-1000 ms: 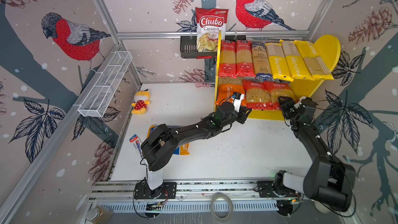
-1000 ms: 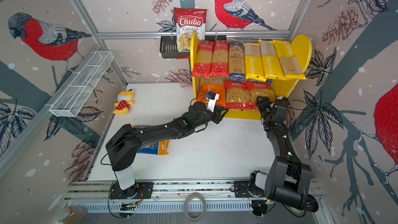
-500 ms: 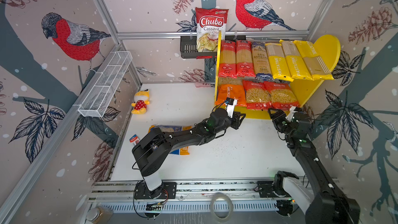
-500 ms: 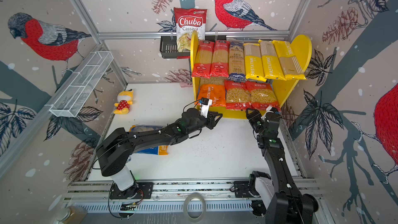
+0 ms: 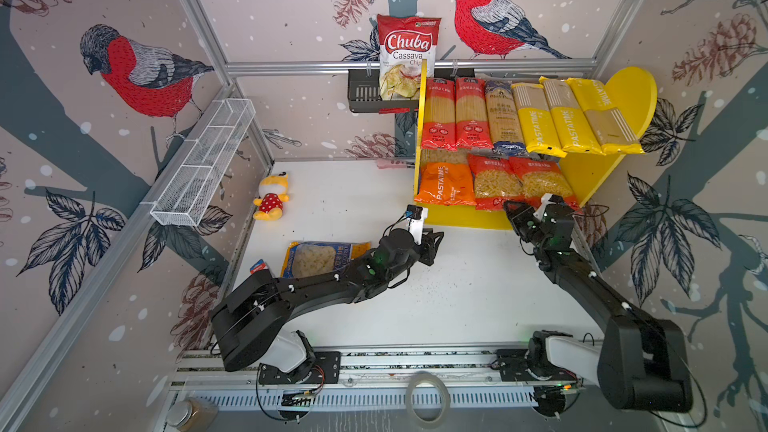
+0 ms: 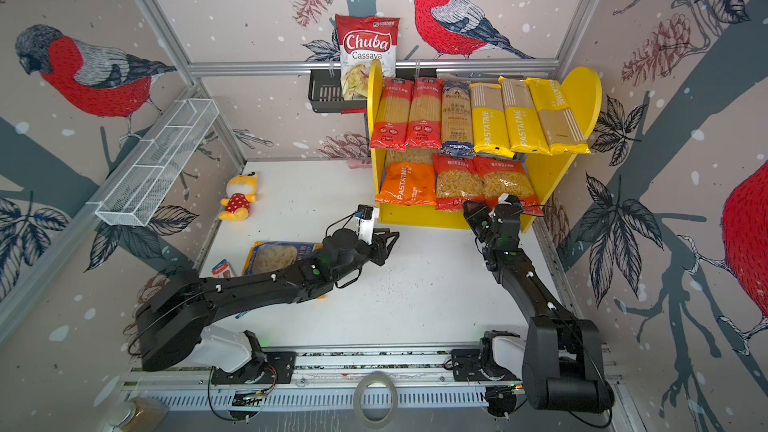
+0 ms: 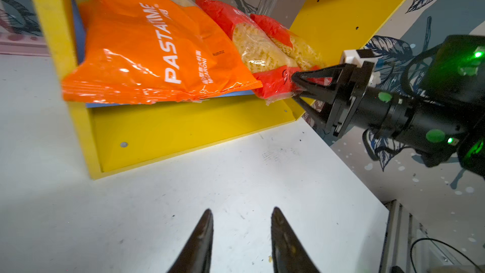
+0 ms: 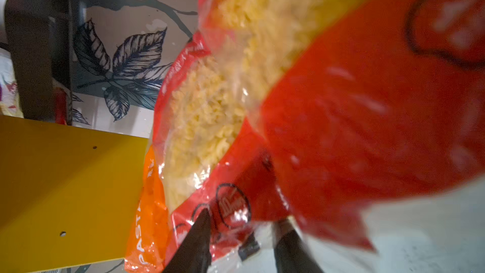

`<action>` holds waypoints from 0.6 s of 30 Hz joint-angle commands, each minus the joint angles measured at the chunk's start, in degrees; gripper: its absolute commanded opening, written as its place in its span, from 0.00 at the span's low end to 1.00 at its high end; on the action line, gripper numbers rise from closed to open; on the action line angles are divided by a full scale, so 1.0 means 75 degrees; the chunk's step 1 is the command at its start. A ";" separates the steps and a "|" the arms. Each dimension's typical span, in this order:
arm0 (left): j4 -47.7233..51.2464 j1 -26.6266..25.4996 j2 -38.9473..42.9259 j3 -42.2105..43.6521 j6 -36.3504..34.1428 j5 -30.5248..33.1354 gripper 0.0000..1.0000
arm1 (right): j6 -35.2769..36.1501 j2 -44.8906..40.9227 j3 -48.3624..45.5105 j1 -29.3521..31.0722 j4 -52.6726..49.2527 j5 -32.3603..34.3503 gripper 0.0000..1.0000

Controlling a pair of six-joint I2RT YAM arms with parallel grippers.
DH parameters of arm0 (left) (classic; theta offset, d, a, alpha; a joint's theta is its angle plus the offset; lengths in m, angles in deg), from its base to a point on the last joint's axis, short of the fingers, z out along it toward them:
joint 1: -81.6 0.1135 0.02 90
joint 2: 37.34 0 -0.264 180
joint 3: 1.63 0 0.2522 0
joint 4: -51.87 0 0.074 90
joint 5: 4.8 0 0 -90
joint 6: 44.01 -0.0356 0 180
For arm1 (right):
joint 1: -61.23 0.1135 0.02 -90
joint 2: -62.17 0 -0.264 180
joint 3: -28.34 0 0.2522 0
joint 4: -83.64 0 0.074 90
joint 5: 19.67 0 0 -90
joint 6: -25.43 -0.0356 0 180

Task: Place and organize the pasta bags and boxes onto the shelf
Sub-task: 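Open both grippers and withdraw them from the shelf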

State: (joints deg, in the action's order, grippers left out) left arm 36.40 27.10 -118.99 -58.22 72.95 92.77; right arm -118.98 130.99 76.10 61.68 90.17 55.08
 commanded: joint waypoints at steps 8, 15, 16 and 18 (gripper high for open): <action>0.0113 0.0341 0.0733 0.0449 -0.0194 0.0717 0.37 | -0.0305 0.0564 0.0297 0.0467 0.0676 0.0214 0.33; 0.0169 0.0411 0.0714 0.0408 -0.0319 0.0647 0.37 | 0.0059 0.0540 0.0748 0.0153 -0.0020 -0.0056 0.37; 0.0172 0.0420 0.0735 0.0425 -0.0319 0.0654 0.37 | 0.0118 0.0519 0.0812 0.0097 -0.0107 -0.0187 0.41; 0.0161 0.0434 0.0772 0.0471 -0.0331 0.0659 0.38 | 0.0261 0.0443 0.0914 0.0037 -0.0409 -0.0411 0.47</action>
State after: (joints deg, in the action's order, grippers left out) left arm 38.15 30.16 -113.65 -54.84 71.44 97.25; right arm -119.48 135.12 81.85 62.42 87.77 54.54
